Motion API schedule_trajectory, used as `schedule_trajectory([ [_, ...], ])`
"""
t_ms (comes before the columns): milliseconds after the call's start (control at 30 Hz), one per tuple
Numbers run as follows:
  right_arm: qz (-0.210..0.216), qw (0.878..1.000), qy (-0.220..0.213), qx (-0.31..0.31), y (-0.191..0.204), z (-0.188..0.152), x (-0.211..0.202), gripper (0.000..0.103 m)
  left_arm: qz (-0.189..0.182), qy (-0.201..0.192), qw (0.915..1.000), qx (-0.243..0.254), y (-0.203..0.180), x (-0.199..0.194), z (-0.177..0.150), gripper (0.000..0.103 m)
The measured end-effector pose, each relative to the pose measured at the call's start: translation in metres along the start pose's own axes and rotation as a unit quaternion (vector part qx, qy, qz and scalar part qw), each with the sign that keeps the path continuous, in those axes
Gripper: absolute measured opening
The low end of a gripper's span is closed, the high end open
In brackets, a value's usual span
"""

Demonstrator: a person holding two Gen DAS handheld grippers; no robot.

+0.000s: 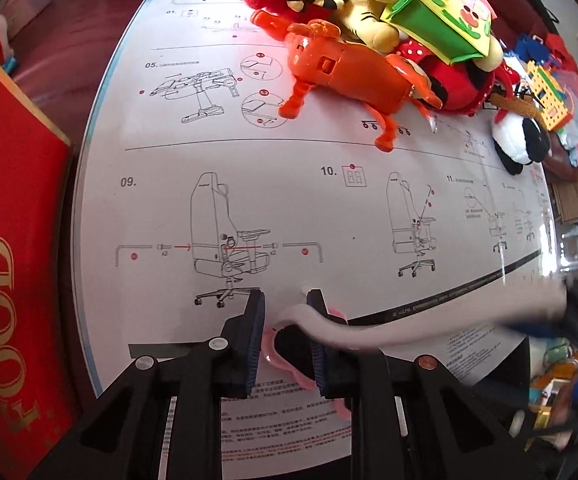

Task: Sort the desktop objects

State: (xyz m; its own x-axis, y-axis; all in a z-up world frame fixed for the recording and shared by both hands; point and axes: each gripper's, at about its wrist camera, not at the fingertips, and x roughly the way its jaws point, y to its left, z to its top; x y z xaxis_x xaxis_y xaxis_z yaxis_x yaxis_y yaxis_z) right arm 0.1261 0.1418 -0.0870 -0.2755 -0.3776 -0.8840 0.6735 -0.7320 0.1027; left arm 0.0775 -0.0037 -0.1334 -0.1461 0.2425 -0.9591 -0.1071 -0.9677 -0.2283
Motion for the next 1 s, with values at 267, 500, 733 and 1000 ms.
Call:
schedule_trajectory([
  [267,0.004,0.999,0.044,0.011,0.039,-0.013,0.031,0.037,0.017,0.002,0.9998,-0.003,0.006,0.003,0.004,0.021],
  [500,-0.037,0.995,0.037,0.09,0.015,-0.016,0.03,0.024,0.026,0.008,0.9995,0.016,0.005,0.007,0.006,0.021],
  [733,-0.011,0.984,0.024,0.175,-0.014,-0.014,0.022,0.02,0.013,-0.011,0.9995,0.027,0.005,0.001,0.003,0.021],
  [1000,0.048,0.955,0.021,0.293,-0.063,-0.021,0.013,0.011,0.009,-0.054,0.9975,0.045,0.001,-0.011,0.01,0.021],
])
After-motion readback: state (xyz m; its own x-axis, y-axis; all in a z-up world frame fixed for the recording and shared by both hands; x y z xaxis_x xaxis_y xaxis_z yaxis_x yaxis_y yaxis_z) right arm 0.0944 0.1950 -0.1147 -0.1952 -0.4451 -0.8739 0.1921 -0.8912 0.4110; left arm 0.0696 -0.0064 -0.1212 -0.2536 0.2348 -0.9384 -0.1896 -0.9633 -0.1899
